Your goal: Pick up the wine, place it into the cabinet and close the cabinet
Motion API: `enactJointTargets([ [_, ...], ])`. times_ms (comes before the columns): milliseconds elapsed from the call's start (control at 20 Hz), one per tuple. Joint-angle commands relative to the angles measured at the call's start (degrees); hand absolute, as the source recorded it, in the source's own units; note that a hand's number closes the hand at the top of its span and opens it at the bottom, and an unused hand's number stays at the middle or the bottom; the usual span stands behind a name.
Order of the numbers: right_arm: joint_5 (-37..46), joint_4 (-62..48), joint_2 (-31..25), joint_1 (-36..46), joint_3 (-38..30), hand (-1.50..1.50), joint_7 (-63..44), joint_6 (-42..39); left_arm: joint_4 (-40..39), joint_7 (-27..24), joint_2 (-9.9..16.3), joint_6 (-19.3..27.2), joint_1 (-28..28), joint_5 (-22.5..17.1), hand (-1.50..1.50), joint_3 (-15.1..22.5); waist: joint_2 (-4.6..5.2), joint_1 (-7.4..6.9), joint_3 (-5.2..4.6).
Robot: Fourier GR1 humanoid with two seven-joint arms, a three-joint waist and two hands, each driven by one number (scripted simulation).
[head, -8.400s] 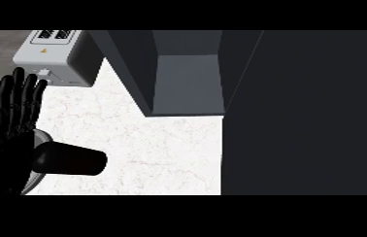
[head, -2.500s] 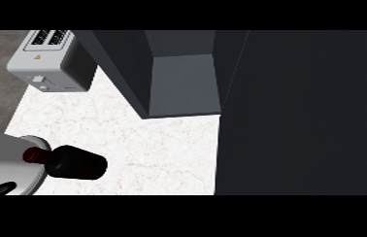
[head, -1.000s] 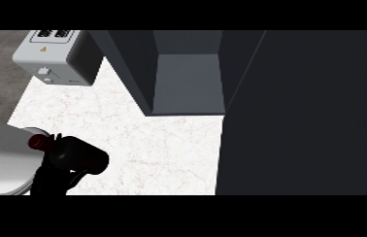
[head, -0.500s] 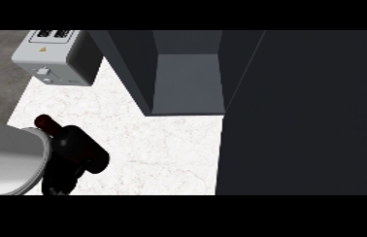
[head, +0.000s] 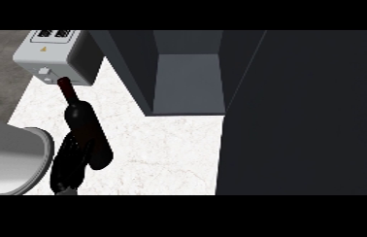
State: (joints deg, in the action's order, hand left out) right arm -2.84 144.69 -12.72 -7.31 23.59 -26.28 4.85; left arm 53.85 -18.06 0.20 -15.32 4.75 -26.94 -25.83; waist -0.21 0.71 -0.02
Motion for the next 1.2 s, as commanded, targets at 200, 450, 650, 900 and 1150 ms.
enactJointTargets([
  [200,0.1,10.79,0.26,-2.91,1.32,-1.5,-2.4,-0.01,-0.51,-4.29,0.86,1.35,-0.15,1.65,1.5,1.77,0.07,-0.15,-0.01],
  [450,-1.88,10.86,-0.49,-3.67,-0.28,-1.5,-2.25,-0.16,7.37,-11.2,0.85,0.29,-4.65,9.22,1.5,7.46,-0.19,0.17,0.03],
  [650,-2.1,12.33,-0.69,-0.17,-1.59,-1.5,-6.11,0.49,8.06,-17.96,-0.18,1.41,-6.24,12.28,1.5,13.46,-0.1,-0.13,-0.04],
  [900,-4.16,11.73,-1.26,0.54,-3.65,-1.5,-5.98,-0.3,13.59,-19.8,-0.19,0.67,-8.97,9.65,1.5,19.53,-0.05,-0.44,0.0],
  [1150,-5.28,10.99,-1.29,-1.79,-5.24,-1.5,-3.99,-0.95,26.46,-9.54,-0.19,4.77,-10.66,9.18,1.5,24.27,-0.07,-0.45,0.08],
])
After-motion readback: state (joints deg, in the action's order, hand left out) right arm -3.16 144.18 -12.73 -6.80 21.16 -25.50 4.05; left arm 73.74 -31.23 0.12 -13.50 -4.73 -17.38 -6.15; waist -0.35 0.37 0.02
